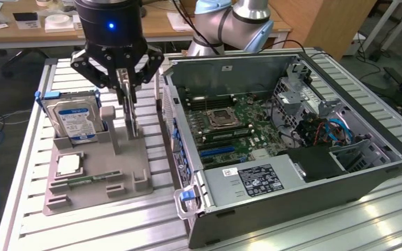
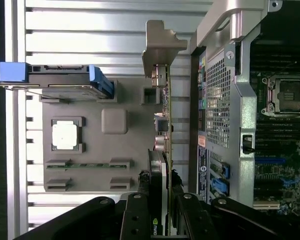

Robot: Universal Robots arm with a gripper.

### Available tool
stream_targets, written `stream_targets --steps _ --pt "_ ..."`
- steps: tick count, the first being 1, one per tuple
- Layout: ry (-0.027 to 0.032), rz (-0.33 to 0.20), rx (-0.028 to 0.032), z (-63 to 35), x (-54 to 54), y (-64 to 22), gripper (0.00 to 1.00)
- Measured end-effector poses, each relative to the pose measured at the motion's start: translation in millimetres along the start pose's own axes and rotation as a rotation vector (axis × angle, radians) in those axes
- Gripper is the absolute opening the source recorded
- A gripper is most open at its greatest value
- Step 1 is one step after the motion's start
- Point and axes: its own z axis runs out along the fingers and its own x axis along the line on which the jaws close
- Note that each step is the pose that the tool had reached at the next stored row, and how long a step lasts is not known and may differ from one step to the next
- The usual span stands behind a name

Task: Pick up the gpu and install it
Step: 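Pick up the gpu and move the gpu toward the slot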

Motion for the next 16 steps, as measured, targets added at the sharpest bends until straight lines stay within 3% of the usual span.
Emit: stream_targets --steps 7,16 --pt "-0.0003 0.0 -0.0003 -16.2 -0.4 1.5 0.27" --pt "-0.0005 0.0 -0.0004 -27.1 -0.6 2.7 0.27"
